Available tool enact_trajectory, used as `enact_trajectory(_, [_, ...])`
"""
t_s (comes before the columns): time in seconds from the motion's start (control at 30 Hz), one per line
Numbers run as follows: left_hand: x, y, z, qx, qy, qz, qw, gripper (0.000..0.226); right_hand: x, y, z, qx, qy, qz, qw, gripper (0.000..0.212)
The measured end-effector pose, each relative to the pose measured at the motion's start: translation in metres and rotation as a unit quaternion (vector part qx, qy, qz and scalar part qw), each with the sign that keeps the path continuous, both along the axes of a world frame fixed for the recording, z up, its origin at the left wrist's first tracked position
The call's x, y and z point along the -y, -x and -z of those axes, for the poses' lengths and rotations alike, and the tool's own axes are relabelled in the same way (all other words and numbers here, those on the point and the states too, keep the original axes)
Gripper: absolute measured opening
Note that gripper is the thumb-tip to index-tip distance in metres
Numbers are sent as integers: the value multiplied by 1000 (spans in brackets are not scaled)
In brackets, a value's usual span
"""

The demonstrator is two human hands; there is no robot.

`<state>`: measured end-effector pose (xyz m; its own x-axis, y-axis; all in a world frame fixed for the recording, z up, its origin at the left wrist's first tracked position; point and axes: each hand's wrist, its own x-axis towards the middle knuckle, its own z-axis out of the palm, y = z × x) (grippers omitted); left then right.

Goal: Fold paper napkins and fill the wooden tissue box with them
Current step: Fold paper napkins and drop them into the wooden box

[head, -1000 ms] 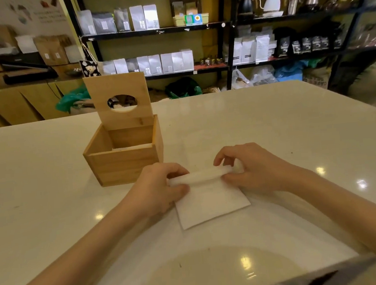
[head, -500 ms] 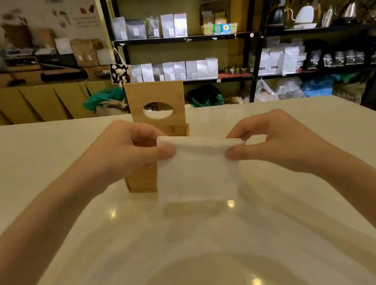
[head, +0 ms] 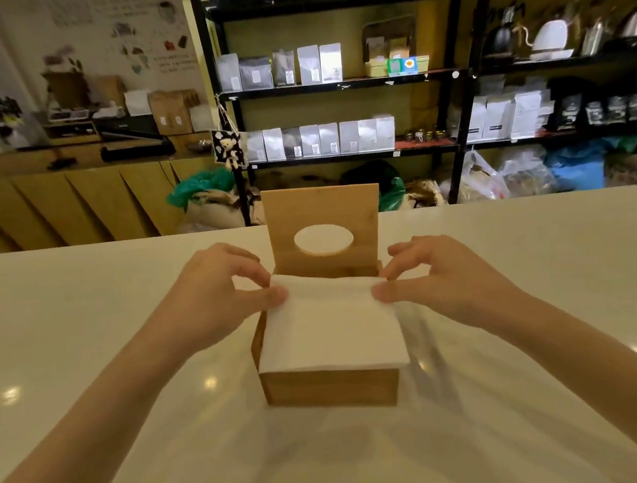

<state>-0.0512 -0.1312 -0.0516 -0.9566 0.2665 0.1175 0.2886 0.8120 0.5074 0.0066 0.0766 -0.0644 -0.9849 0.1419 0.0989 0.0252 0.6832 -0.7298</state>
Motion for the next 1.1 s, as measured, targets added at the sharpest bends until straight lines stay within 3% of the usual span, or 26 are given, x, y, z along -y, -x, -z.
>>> enact_trajectory(0.27, [-3,26,6,31,44,28,998,6,10,22,4,32,-141,36,989,13])
enact_trajectory(0.4, [-10,33,8,-1,133,48,990,16,20,29,4,65,-239,38,968,9])
enact_trajectory(0.67, [-28,38,21,-21,230,46,972,9,33,38,5,99,-356,57,928,13])
enact_trajectory(0.93, [-35,41,23,14,290,60,955,13,40,41,4,112,-426,60,896,10])
enact_trajectory(1.1, [-32,39,23,29,266,65,961,11,40,40,1,123,-432,45,892,7])
